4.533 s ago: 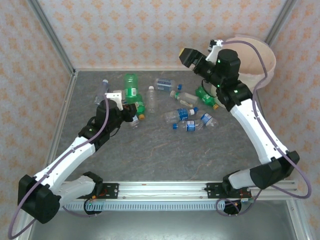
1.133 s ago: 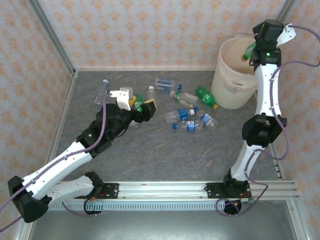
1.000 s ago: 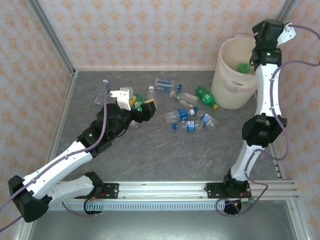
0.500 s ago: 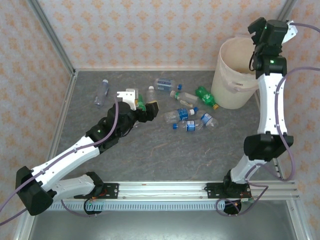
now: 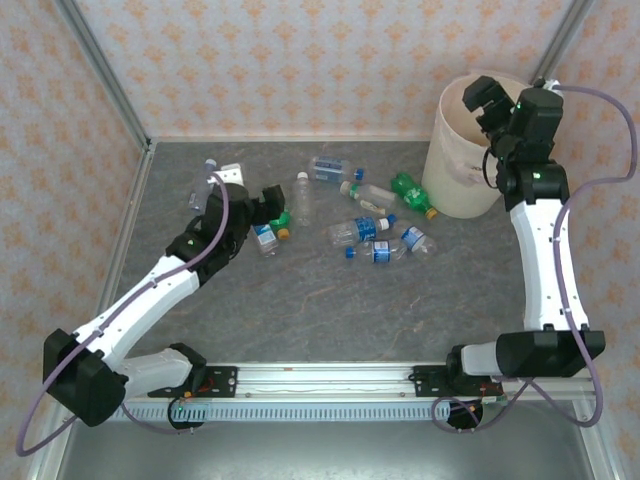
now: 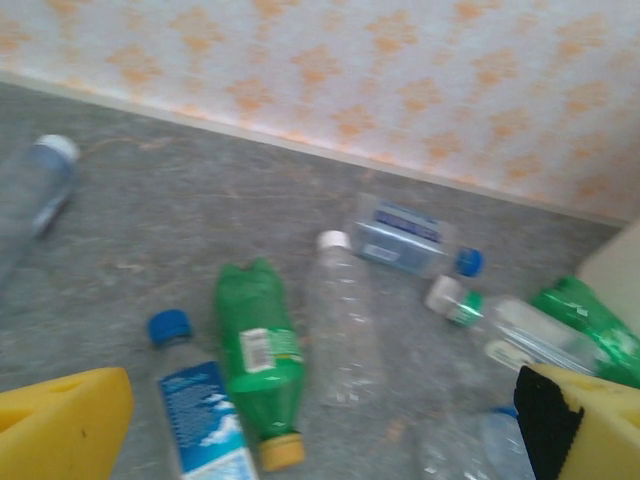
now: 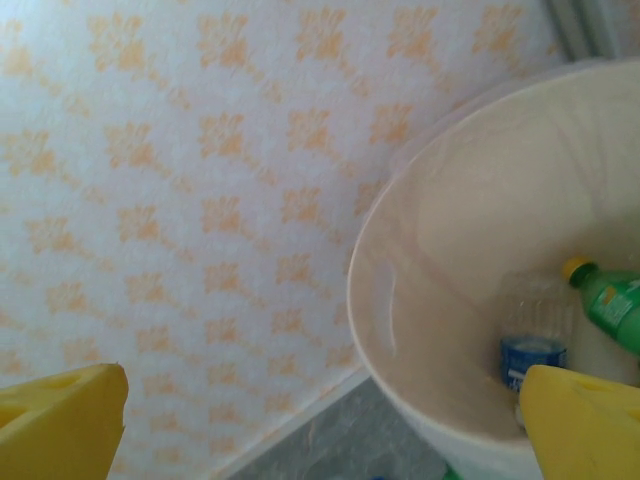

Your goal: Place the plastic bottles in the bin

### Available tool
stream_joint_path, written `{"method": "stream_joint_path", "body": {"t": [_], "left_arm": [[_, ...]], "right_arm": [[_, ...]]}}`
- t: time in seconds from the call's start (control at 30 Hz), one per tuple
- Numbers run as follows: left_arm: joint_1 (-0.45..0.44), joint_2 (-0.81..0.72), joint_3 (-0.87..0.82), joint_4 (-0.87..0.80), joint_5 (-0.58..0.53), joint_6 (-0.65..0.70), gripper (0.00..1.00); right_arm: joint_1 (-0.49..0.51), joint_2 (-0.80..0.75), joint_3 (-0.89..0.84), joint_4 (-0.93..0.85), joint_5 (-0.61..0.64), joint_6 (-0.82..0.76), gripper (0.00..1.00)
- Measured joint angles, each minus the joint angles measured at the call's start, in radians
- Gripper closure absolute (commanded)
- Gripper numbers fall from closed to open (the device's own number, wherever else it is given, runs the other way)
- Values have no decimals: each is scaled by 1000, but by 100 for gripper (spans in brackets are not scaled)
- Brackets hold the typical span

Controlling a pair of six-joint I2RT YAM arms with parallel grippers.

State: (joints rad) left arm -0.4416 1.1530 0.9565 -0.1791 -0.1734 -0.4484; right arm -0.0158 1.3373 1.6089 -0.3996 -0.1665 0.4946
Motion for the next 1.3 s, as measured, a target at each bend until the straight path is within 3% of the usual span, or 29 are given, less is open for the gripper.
{"method": "stream_joint_path", "body": {"t": [0.13,0.43,0.67,0.93,1.3], "left_arm": [[101,30,17,-40,1,1,1],[285,203,61,-66,1,35,1],[439,347,137,-63,13,57,1],[542,568,288,-56,68,99,1],[607,856,468,-56,196,137,6]], "right_arm": [[42,-62,-99,24,-89,-28,0],[245,-106,-197,32,-196,-96,0],[278,-112,-183,-12,-226,-151,0],[303,-127,-169,-61,-254,-167,0],[417,-124,-129,-121,-237,-166,1]]}}
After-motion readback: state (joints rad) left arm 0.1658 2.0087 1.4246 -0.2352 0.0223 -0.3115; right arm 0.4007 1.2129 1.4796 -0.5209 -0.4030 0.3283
